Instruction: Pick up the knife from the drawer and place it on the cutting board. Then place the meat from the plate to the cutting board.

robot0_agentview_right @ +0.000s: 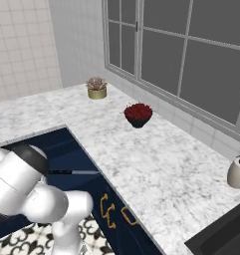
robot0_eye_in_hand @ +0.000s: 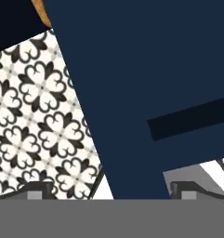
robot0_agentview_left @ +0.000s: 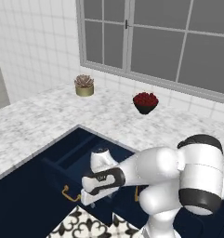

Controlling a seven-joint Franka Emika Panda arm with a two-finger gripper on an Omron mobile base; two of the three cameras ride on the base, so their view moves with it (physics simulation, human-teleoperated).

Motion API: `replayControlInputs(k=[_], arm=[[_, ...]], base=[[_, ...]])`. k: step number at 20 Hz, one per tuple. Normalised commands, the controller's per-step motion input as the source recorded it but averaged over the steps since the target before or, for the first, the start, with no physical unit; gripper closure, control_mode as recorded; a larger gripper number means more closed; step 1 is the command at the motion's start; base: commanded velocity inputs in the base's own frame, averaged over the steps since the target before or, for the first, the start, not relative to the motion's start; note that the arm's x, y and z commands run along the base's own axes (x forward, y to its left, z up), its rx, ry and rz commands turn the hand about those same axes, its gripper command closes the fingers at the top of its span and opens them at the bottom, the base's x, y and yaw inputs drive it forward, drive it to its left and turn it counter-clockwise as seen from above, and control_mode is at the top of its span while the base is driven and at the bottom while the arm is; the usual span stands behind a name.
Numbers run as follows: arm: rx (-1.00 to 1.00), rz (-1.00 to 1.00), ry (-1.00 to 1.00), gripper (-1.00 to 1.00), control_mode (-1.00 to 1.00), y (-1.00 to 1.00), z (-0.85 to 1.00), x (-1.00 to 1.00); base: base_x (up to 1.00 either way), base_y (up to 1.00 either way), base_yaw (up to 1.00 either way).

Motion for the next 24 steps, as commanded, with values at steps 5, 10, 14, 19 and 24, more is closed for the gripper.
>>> replayControlInputs(k=[5,10,14,19,24], arm=[[0.0,0.19,-0.15,-1.0,-1.0,0.56,0.69,-0.57],[0.16,0.25,0.0,-1.0,-1.0,-0.38,1.0,0.93],[0.11,0.23,0.04,-1.0,-1.0,-0.32,0.51,1.0],[-0.11,0.33,0.02,-1.0,-1.0,0.2,-0.13,1.0],[-0.26,0.09,0.0,-1.0,-1.0,0.39,-0.02,0.87]], base=[[0.0,0.0,0.0],[0.0,0.0,0.0],[0.0,0.0,0.0],[0.0,0.0,0.0],[0.0,0.0,0.0]])
